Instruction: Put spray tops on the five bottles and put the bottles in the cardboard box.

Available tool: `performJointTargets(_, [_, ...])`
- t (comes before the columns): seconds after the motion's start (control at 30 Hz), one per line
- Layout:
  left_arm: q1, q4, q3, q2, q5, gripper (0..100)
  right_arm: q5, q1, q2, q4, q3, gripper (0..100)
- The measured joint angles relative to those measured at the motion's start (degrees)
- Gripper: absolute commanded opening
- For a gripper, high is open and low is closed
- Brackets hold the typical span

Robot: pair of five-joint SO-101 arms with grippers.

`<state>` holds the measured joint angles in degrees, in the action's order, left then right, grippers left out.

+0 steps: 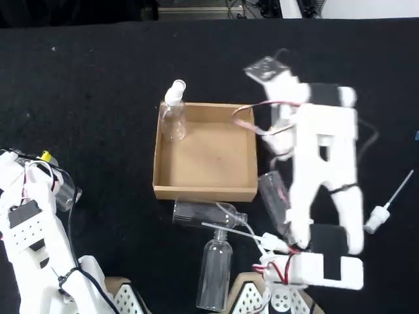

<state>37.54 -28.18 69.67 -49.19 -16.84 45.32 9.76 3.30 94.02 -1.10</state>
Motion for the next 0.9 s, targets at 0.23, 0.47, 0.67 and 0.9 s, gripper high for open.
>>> performJointTargets(0.23, [0.0, 0.0, 0.0, 0.0, 0.0, 3, 29.2, 17.8, 0.0, 1.3, 1.0, 23.0])
performJointTargets(0.47, [0.0, 0.0, 0.0, 0.0, 0.0, 3, 60.9, 33.6, 0.0, -0.3, -7.8, 23.3])
performJointTargets(0.67, [0.0, 0.0, 0.0, 0.0, 0.0, 3, 69.4, 40.9, 0.0, -13.2, -17.3, 28.9])
performJointTargets(0.9, [0.0, 0.0, 0.0, 0.0, 0.0, 3, 76.0, 47.3, 0.0, -28.8, -26.5, 28.9])
